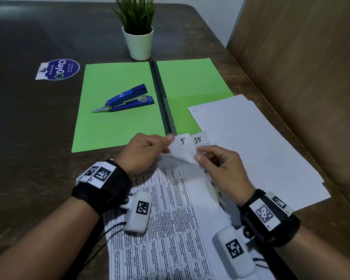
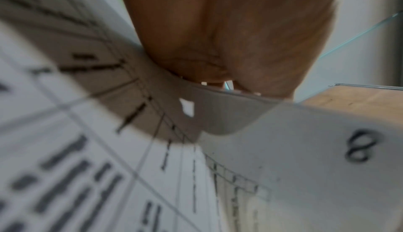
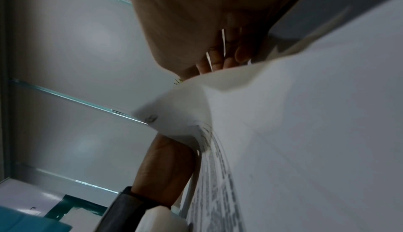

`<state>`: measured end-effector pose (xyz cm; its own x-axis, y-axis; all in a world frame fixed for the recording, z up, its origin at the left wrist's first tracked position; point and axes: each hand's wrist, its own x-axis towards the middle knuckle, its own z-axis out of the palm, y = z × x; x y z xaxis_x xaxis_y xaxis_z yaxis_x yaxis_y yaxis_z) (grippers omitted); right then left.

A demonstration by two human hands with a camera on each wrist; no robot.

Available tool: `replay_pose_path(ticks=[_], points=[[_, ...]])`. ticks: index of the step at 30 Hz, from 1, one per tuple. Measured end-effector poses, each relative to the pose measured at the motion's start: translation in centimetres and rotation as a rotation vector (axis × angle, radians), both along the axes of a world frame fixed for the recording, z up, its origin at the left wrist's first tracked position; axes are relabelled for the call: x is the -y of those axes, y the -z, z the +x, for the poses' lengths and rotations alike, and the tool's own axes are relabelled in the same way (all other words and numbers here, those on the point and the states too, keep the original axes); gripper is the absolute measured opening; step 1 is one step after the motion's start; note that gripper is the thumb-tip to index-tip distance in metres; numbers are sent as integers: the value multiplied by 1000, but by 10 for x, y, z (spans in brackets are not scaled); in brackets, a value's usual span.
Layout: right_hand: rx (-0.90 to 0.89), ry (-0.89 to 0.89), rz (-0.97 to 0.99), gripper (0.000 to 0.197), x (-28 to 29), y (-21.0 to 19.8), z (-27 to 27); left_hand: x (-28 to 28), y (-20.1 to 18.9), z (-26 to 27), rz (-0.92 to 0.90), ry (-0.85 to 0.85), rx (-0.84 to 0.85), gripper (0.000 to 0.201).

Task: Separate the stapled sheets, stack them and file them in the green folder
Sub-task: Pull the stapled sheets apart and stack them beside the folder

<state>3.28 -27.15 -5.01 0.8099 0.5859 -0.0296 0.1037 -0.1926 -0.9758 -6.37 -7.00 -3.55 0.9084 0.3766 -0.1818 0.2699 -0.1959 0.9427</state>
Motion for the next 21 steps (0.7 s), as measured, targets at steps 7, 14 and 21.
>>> replay_pose_path(ticks=[7,14,21], points=[[76,-47,-20,22,2,2,0,-4,7,-2,57,20,83,35],[107,-61,-64,23,2,3,2,-3,7,-1,30,-12,84,23],[56,-72,-6,8,1,-1,-1,-5,10,-1,43,39,66,25]])
